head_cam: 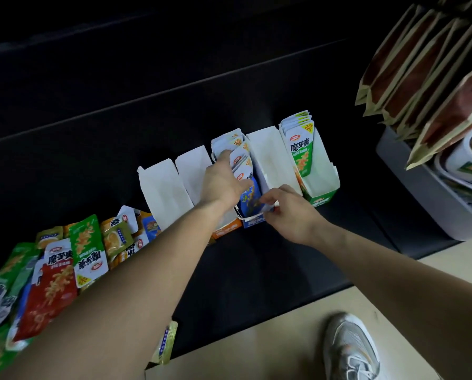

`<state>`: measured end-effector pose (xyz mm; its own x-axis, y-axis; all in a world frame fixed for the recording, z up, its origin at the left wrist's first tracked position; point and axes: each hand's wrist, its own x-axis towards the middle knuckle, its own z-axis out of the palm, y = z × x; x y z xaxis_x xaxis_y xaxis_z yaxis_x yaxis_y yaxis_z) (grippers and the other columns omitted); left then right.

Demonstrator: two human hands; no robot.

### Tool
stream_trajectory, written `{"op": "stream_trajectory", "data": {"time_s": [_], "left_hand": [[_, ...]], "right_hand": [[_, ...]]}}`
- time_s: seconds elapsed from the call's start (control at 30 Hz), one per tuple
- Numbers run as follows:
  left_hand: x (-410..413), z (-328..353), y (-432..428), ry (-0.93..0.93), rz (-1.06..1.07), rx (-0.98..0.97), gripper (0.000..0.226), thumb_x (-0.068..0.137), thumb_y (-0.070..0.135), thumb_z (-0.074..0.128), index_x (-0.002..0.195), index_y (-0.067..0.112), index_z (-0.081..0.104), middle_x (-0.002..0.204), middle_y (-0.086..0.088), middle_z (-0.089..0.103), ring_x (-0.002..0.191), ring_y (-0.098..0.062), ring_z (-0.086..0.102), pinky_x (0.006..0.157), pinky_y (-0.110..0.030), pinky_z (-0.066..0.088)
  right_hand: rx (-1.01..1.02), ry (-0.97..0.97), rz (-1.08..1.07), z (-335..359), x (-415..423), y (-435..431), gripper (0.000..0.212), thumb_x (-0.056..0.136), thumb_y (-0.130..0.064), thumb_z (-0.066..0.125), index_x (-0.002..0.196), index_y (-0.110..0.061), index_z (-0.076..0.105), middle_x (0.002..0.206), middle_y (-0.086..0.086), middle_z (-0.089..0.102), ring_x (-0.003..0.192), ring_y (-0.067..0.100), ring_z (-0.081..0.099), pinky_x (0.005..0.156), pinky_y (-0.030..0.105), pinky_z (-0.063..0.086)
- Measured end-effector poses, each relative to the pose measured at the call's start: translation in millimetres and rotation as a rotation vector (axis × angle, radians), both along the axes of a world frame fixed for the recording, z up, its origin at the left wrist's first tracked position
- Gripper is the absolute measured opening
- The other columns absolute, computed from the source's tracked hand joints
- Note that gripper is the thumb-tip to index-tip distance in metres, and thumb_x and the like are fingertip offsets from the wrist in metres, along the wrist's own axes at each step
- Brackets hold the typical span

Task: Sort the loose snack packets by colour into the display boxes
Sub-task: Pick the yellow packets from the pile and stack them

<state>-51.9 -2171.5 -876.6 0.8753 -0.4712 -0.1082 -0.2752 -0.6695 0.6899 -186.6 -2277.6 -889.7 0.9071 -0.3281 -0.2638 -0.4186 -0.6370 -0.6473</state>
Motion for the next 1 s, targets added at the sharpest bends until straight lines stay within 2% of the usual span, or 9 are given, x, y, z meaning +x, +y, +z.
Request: {"op": "stream_trajectory", "data": {"time_s": [0.17, 0.3, 0.4, 0.47, 0.57, 0.67, 0.8, 0.9, 1.0], "left_hand": [[3, 4, 9, -0.125, 0.02, -0.05, 0.065, 0.082, 0.019, 0.079, 0.138, 0.021, 0.046, 0.126, -0.004, 0.065, 0.111, -0.02, 0.063, 0.09, -0.034, 0.056], [5, 9, 22, -0.111, 0.024, -0.082, 0.061, 0.083, 0.018, 0.079, 0.137, 0.018, 0.052, 0.129, 0.0, 0.062, 0.114, -0.012, 0.059, 0.09, -0.022, 0.049], [1, 25, 39, -0.087, 0.028, -0.076, 0.061, 0.082, 0.021, 0.079, 0.137, 0.02, 0.053, 0.133, 0.001, 0.06, 0.121, -0.013, 0.056, 0.099, -0.027, 0.047], [-5, 47, 58, -0.043, 0.014, -0.065, 0.056, 0.084, 0.025, 0.078, 0.134, 0.022, 0.054, 0.13, 0.005, 0.061, 0.117, -0.011, 0.057, 0.097, -0.028, 0.048], [-15, 83, 98, 0.004, -0.07, 0.049, 0.053, 0.086, 0.033, 0.076, 0.133, 0.023, 0.055, 0.127, 0.009, 0.059, 0.11, -0.009, 0.057, 0.092, -0.027, 0.047], [-30, 129, 152, 0.012, -0.125, 0.182, 0.052, 0.086, 0.038, 0.075, 0.133, 0.025, 0.054, 0.128, 0.009, 0.06, 0.106, -0.011, 0.06, 0.092, -0.033, 0.053], [-59, 174, 235, -0.048, -0.169, 0.361, 0.044, 0.089, 0.043, 0.069, 0.128, 0.029, 0.055, 0.124, 0.012, 0.061, 0.102, -0.008, 0.059, 0.075, -0.021, 0.045], [-80, 170, 297, 0.019, -0.193, 0.455, 0.047, 0.089, 0.046, 0.068, 0.131, 0.03, 0.052, 0.13, 0.008, 0.06, 0.105, -0.01, 0.059, 0.088, -0.025, 0.047], [-95, 151, 347, 0.115, -0.219, 0.573, 0.053, 0.09, 0.047, 0.066, 0.135, 0.026, 0.049, 0.135, 0.003, 0.057, 0.115, -0.015, 0.057, 0.097, -0.032, 0.048]], "right_hand": [[-0.003, 0.015, 0.011, 0, 0, 2, 0.033, 0.095, -0.02, 0.059, 0.128, -0.019, 0.059, 0.125, -0.002, 0.047, 0.102, 0.017, 0.062, 0.095, 0.031, 0.049], [-0.003, 0.057, 0.022, 4, 0, 3, 0.034, 0.094, -0.021, 0.059, 0.129, -0.021, 0.058, 0.123, -0.003, 0.046, 0.105, 0.018, 0.059, 0.096, 0.028, 0.046], [-0.032, 0.1, 0.051, 21, -3, 7, 0.034, 0.095, -0.024, 0.057, 0.128, -0.023, 0.057, 0.127, -0.001, 0.048, 0.106, 0.02, 0.059, 0.095, 0.031, 0.048], [-0.058, 0.131, 0.083, 43, -5, 12, 0.035, 0.095, -0.027, 0.056, 0.13, -0.024, 0.055, 0.129, 0.0, 0.048, 0.106, 0.021, 0.06, 0.093, 0.033, 0.049], [-0.105, 0.154, 0.135, 85, -2, 22, 0.045, 0.095, -0.031, 0.058, 0.139, -0.022, 0.05, 0.135, 0.003, 0.047, 0.115, 0.024, 0.056, 0.097, 0.033, 0.046], [-0.199, 0.138, 0.254, 141, 1, 48, 0.046, 0.097, -0.033, 0.057, 0.14, -0.02, 0.05, 0.138, 0.004, 0.047, 0.124, 0.024, 0.051, 0.097, 0.027, 0.039], [-0.292, 0.125, 0.389, 201, 3, 104, 0.041, 0.097, -0.04, 0.055, 0.135, -0.025, 0.054, 0.133, 0.002, 0.05, 0.121, 0.024, 0.052, 0.103, 0.039, 0.044], [-0.337, 0.149, 0.496, 209, 0, 152, 0.039, 0.097, -0.041, 0.054, 0.133, -0.025, 0.055, 0.13, 0.0, 0.051, 0.118, 0.023, 0.053, 0.102, 0.04, 0.045], [-0.338, 0.209, 0.568, 185, -11, 195, 0.037, 0.099, -0.039, 0.054, 0.13, -0.019, 0.056, 0.128, 0.002, 0.052, 0.114, 0.024, 0.055, 0.096, 0.037, 0.047]]}}
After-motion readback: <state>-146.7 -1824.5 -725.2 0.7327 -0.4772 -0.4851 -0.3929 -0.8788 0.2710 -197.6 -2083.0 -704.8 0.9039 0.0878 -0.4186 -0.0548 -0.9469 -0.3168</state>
